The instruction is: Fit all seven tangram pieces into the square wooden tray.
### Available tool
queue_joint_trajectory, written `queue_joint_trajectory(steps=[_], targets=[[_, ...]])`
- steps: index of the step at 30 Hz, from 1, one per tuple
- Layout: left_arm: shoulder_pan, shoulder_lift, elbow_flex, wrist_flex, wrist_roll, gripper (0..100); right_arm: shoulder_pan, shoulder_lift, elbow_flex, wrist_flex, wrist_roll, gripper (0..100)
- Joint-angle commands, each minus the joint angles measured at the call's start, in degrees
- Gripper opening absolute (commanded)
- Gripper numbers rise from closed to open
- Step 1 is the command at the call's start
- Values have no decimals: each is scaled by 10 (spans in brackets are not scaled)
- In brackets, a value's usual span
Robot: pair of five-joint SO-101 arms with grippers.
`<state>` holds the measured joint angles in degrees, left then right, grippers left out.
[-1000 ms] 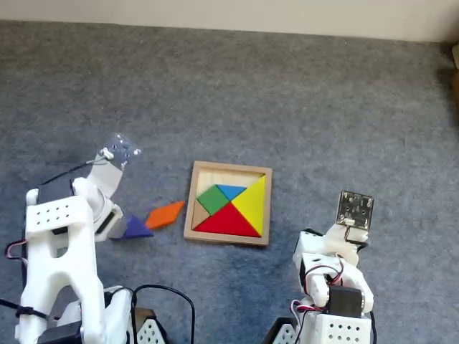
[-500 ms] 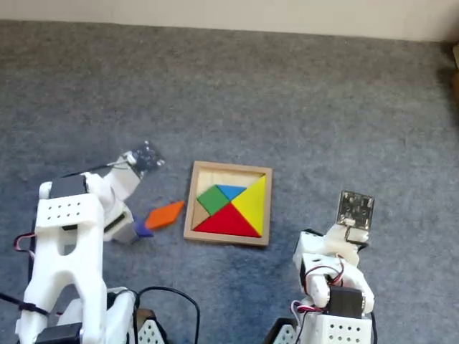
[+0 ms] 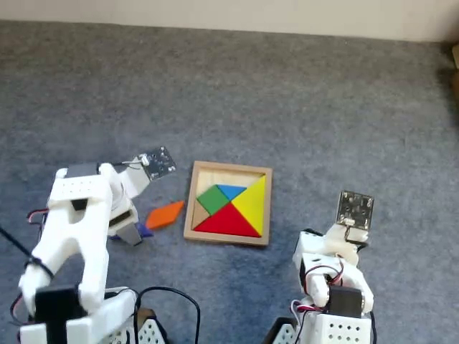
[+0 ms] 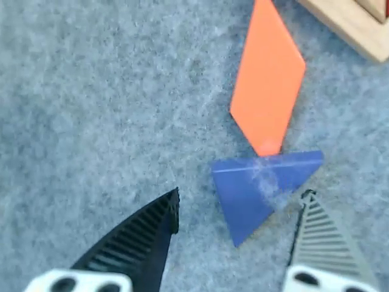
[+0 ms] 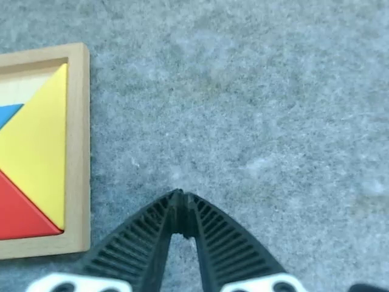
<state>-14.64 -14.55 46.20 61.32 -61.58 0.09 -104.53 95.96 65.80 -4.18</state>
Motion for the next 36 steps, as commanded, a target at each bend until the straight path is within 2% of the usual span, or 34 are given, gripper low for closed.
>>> queue_joint_trajectory(steps=[1, 7, 15, 19, 26, 32, 36], targets=[[8, 35, -40, -25, -9, 305, 8, -7, 57, -11, 4, 6], [8, 86, -41, -54, -9, 255, 9, -7, 57, -11, 4, 6], [9, 95, -44, -50, -5, 250, 9, -7, 57, -11, 4, 6], [9, 95, -56, -49, -4, 188, 9, -7, 57, -11, 4, 6], [15, 95, -115, 55, -2, 175, 9, -7, 57, -11, 4, 6], [44, 95, -173, 105, 82, 175, 9, -7, 57, -11, 4, 6], [91, 95, -206, 119, 142, 175, 9, -7, 57, -11, 4, 6]])
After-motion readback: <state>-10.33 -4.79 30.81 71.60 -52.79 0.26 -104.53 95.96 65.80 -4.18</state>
